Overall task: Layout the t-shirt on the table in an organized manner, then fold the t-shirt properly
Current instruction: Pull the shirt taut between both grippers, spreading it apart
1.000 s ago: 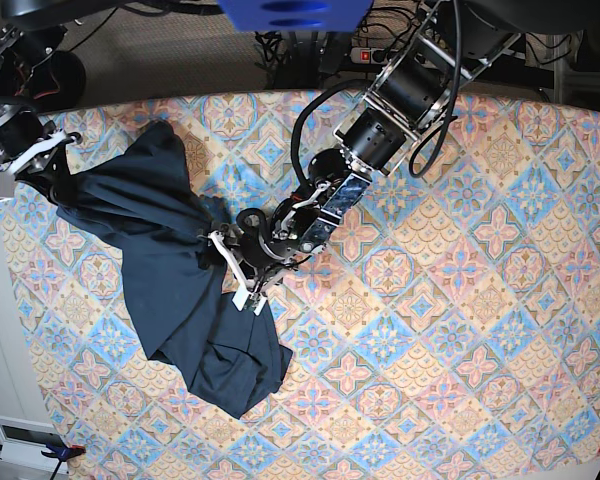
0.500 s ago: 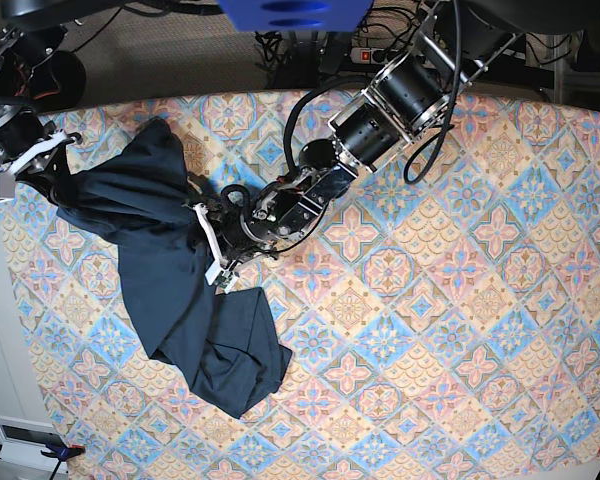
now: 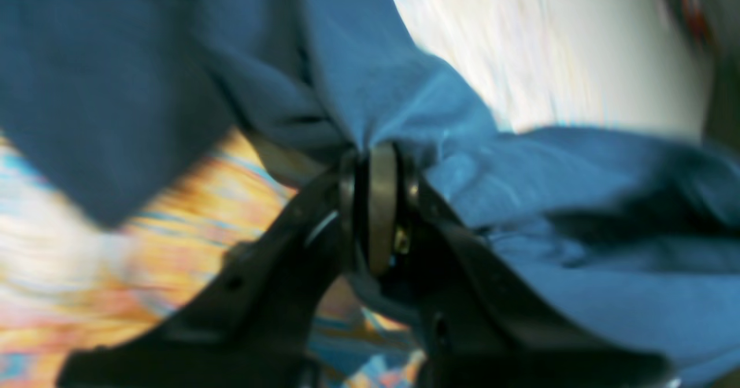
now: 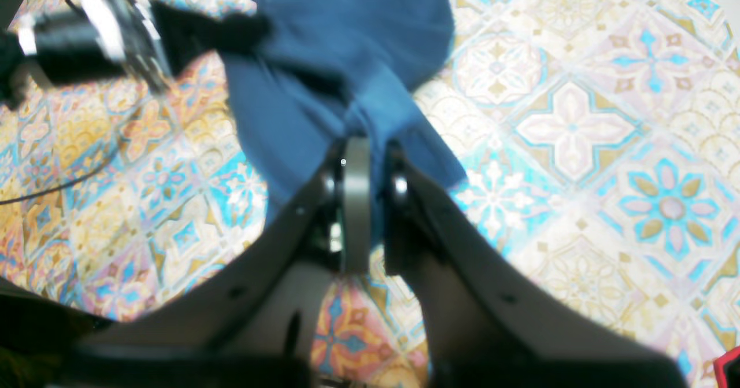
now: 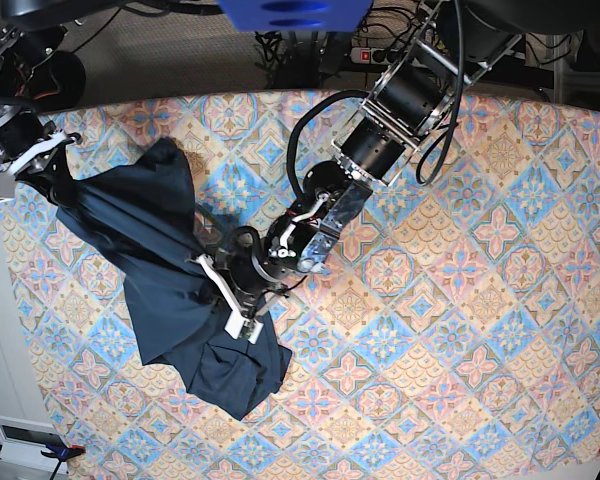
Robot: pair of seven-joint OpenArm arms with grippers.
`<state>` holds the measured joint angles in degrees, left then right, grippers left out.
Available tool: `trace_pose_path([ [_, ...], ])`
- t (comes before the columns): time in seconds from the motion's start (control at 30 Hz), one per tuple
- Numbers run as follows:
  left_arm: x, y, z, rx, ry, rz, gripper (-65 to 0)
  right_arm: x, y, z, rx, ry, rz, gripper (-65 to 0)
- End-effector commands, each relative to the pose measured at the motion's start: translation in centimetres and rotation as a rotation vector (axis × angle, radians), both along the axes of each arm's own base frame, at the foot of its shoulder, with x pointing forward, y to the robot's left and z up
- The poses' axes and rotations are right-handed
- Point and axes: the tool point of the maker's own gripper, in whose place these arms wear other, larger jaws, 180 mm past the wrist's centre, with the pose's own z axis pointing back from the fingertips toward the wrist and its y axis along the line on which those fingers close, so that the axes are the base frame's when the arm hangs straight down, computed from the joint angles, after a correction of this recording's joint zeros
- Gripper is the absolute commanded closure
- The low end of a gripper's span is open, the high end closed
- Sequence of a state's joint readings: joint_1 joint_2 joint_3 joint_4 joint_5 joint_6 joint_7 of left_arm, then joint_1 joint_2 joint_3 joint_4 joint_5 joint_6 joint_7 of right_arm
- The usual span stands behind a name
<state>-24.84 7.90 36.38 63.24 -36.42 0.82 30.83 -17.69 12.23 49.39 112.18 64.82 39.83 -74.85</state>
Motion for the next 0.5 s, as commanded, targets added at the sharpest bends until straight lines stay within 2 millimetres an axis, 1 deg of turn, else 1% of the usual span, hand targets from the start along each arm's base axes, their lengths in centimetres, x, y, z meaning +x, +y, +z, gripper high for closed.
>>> trace_pose_path([
  [0.0,0.7,-0.1,2.1,-0.045,-0.043,0.005,0.0,0.4,-0.1,1.5,-0.009,-0.055,0.008,-0.8],
  [0.1,1.1,1.2,2.3,-0.042,-0.06,0.02,0.0,0.5,0.0,1.4,-0.008,-0.05,0.013,-0.8],
  [0.17,1.0,2.1,2.3,-0.029,-0.067,0.019,0.0,0.5,0.1,1.3,-0.008,-0.05,0.014,-0.8],
  [0.2,0.9,2.8,2.0,-0.013,-0.061,0.015,0.0,0.5,0.1,1.3,-0.008,-0.05,0.014,-0.8],
  [0.23,1.1,3.5,2.3,-0.006,-0.064,0.018,0.0,0.5,0.1,1.3,-0.007,-0.05,0.016,-0.8],
  [0.33,1.5,5.8,2.3,-0.012,-0.05,0.062,0.0,0.8,1.3,0.9,0.005,-0.038,0.054,-0.8],
  [0.4,1.9,7.9,2.1,-0.004,-0.053,0.097,0.0,1.1,2.4,0.5,0.018,-0.029,0.091,-0.8],
  [0.47,1.9,9.5,1.7,0.006,-0.055,0.12,0.0,1.3,3.4,0.2,0.029,-0.021,0.123,-0.8],
])
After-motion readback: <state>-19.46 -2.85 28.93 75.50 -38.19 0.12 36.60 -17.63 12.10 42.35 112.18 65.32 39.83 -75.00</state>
